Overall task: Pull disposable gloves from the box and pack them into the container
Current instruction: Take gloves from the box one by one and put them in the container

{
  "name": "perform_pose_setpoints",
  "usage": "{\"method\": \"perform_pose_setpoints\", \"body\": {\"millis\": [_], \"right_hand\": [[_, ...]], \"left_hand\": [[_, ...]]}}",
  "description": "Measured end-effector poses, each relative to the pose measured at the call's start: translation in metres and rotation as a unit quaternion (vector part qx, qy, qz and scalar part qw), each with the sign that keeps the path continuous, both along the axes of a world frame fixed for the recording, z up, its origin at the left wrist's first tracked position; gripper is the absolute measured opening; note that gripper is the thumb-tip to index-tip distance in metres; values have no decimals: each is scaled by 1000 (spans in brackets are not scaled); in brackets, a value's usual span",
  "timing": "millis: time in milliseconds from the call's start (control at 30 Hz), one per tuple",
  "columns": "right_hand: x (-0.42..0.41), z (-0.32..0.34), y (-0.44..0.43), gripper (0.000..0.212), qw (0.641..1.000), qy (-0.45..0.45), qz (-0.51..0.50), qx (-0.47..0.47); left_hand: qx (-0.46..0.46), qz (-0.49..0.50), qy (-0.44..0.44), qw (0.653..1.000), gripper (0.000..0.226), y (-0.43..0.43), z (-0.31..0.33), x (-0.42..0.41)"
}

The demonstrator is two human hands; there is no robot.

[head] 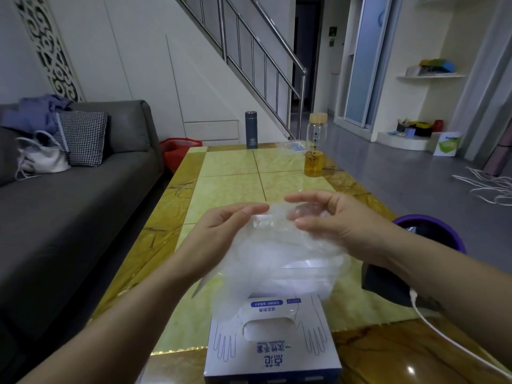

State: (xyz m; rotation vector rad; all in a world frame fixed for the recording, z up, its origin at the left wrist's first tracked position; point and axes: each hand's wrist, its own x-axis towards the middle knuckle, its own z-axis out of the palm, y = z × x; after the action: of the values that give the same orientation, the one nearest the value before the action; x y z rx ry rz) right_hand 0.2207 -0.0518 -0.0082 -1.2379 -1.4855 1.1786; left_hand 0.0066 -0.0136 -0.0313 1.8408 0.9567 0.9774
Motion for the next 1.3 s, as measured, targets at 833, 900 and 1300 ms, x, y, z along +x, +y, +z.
{"method": "perform_pose_setpoints", "body": {"millis": [833,900,1300], "right_hand": [[-8,-74,92,61,701,-696,83,-130],[-14,-68,89,47,651,-756,44,-46],[-9,-102,109,114,708,-665,142,-190]], "left_hand": [[41,-175,672,718,38,84,-55,50],[13,-181,680,711,35,90,-61,55],[-18,-193,675,712,39,90,-77,63]]}}
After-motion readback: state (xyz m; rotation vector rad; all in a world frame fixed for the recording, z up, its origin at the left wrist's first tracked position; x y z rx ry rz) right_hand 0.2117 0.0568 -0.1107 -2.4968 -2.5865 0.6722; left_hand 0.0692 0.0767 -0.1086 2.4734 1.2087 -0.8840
